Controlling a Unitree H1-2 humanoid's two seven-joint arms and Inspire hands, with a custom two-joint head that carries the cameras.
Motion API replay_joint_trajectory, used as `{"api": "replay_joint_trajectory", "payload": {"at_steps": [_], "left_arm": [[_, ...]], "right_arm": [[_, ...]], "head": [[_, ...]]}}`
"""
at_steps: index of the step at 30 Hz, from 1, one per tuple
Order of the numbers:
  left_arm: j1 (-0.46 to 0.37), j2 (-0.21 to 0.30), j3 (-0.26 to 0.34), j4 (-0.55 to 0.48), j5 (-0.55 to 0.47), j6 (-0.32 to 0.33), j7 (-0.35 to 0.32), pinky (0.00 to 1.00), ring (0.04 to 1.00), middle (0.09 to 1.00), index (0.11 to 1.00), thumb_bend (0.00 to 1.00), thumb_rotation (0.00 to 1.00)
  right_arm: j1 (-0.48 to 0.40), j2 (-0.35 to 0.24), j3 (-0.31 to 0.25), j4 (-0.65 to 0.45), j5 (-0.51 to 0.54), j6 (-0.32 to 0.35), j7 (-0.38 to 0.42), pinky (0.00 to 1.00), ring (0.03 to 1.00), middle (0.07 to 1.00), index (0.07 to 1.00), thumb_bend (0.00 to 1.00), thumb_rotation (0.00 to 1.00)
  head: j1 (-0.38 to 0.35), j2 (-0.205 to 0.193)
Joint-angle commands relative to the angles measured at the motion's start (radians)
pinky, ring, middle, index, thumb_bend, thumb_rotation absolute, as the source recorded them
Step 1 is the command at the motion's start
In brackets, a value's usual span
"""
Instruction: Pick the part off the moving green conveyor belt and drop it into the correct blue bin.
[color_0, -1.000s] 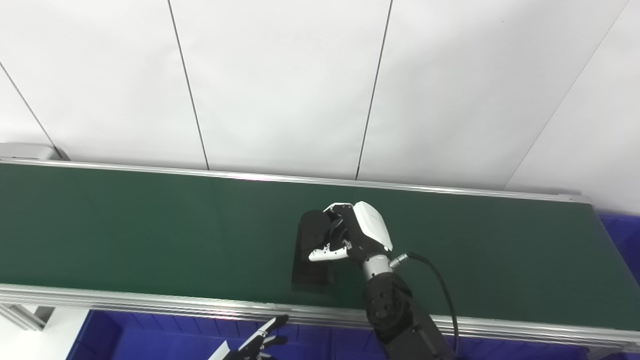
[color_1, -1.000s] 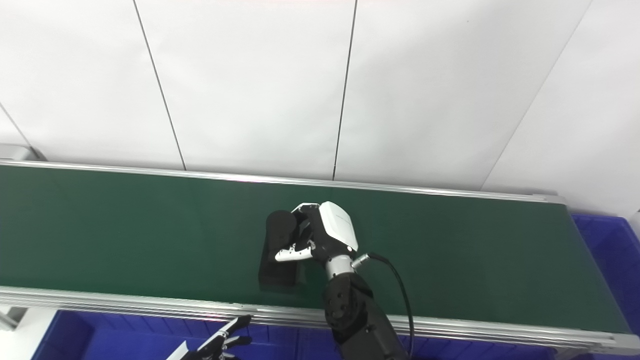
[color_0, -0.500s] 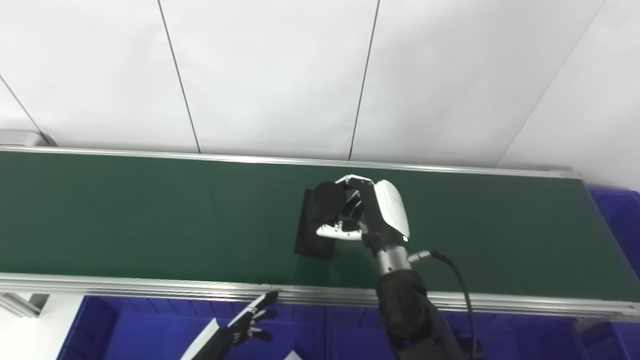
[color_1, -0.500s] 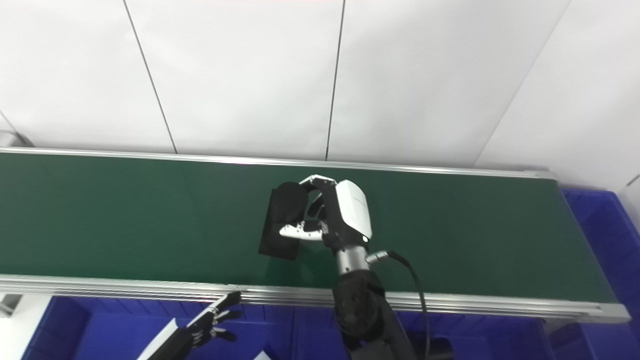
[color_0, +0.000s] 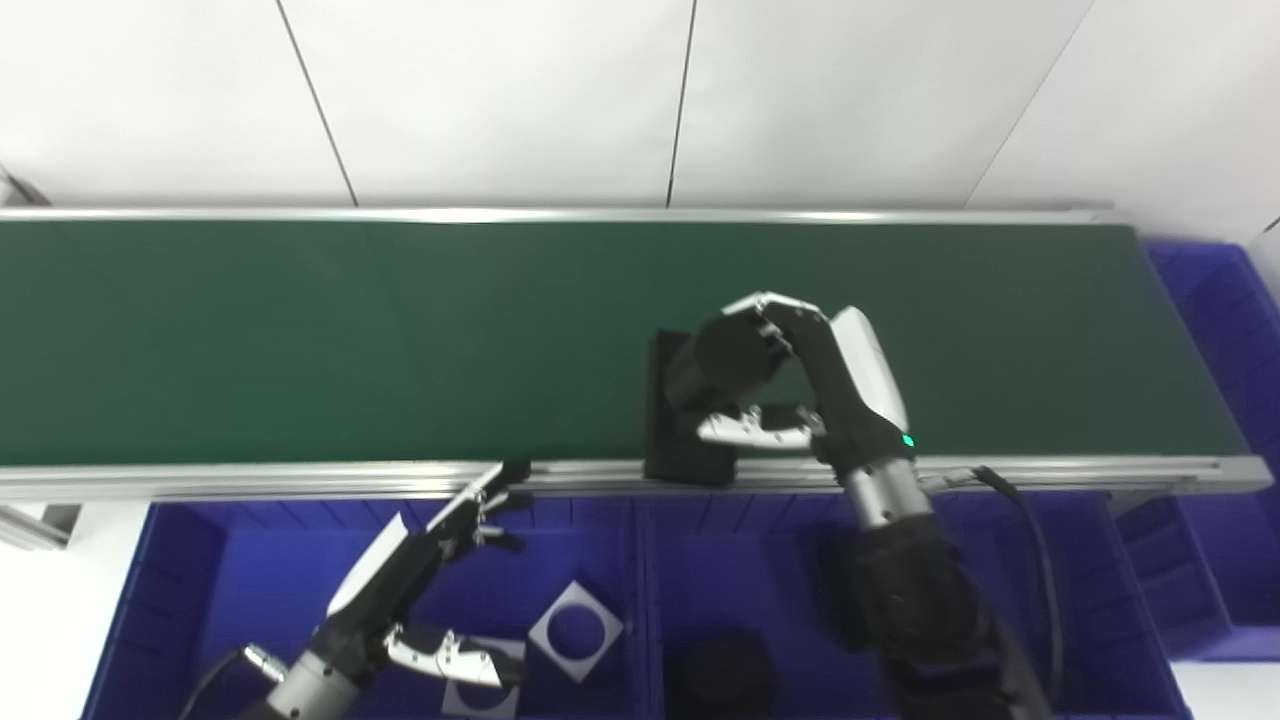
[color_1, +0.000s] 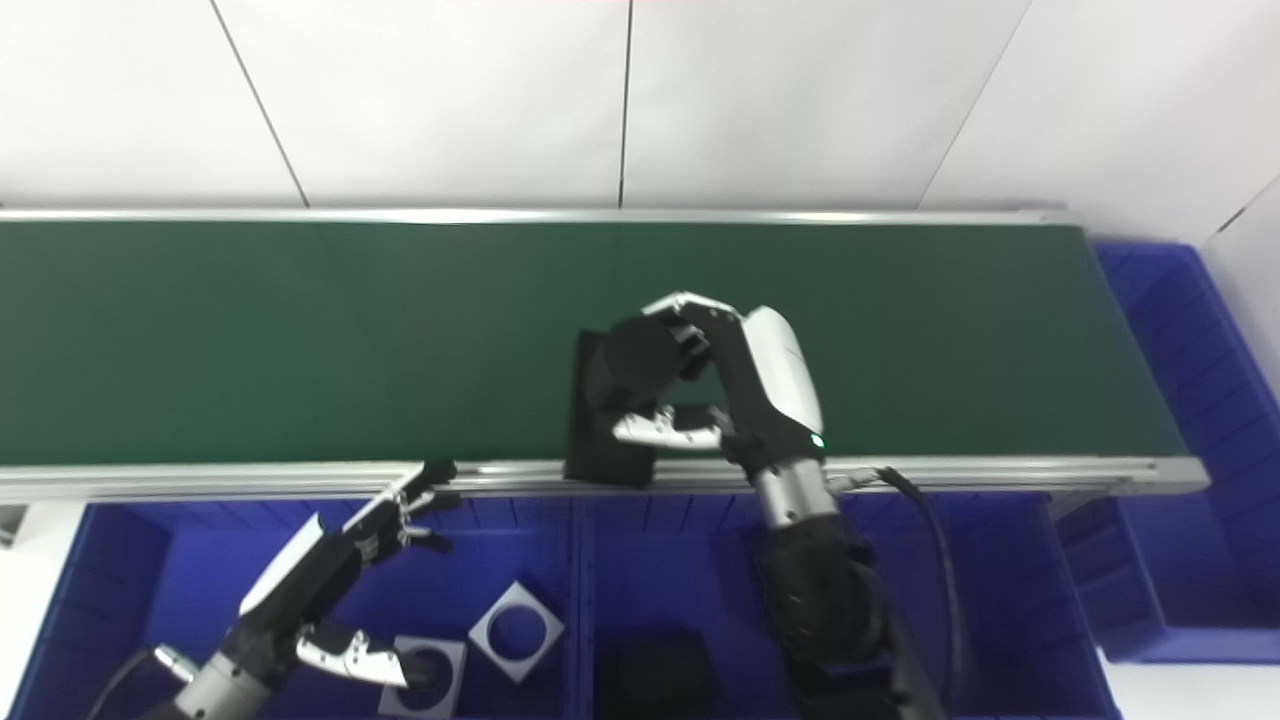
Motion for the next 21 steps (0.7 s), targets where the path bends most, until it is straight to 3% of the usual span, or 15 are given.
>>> {"api": "replay_joint_trajectory", "payload": {"at_steps": [1,8,12,17,21], "left_arm": [[-0.005,-0.004,0.009,-0.035,-0.022,-0.008,-0.013,0.71,0.886,0.958,0.955,0.95,0.28],[-0.006,-0.008,0.015,-0.064,-0.025,0.038,-0.028,0.72,0.887,0.954,0.948,0.94,0.27],[-0.003,-0.009,0.018,-0.076,-0.025,0.053,-0.032,0.72,0.889,0.954,0.949,0.94,0.27],[-0.002,-0.012,0.026,-0.077,-0.021,0.044,-0.036,0.71,0.878,0.946,0.945,0.94,0.27],[0.001,-0.012,0.034,-0.081,-0.022,0.051,-0.044,0.71,0.884,0.947,0.948,0.94,0.28]], "right_arm": [[0.007,-0.029,-0.014,-0.054,0.026,-0.011,0.031,0.39,0.45,0.453,0.544,0.51,0.0],[0.093,-0.142,-0.03,-0.031,0.052,-0.067,0.091,0.4,0.453,0.448,0.546,0.51,0.0],[0.117,-0.206,-0.027,0.001,0.062,-0.062,0.129,0.4,0.449,0.447,0.546,0.51,0.0],[0.128,-0.26,-0.022,0.05,0.052,-0.097,0.145,0.41,0.462,0.449,0.545,0.51,0.0],[0.127,-0.272,-0.012,0.074,0.017,-0.065,0.16,0.42,0.475,0.453,0.546,0.51,0.0]], "head": [[0.003,0.012],[0.012,0.031],[0.015,0.038],[0.009,0.04],[0.008,0.04]]}}
